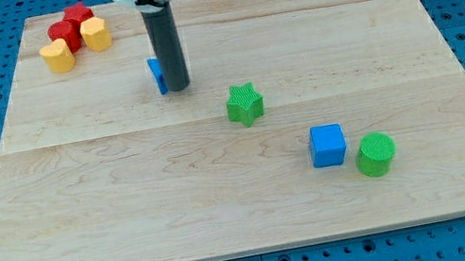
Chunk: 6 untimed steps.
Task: Point at the green star
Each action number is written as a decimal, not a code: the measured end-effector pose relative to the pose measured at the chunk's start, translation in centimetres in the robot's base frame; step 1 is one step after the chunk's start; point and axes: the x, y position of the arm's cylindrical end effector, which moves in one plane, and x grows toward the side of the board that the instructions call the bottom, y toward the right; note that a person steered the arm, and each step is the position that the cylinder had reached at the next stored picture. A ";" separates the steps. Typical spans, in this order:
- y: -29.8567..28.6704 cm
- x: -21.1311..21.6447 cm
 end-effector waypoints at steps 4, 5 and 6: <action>-2.2 -5.5; 3.9 -1.4; 13.2 -0.3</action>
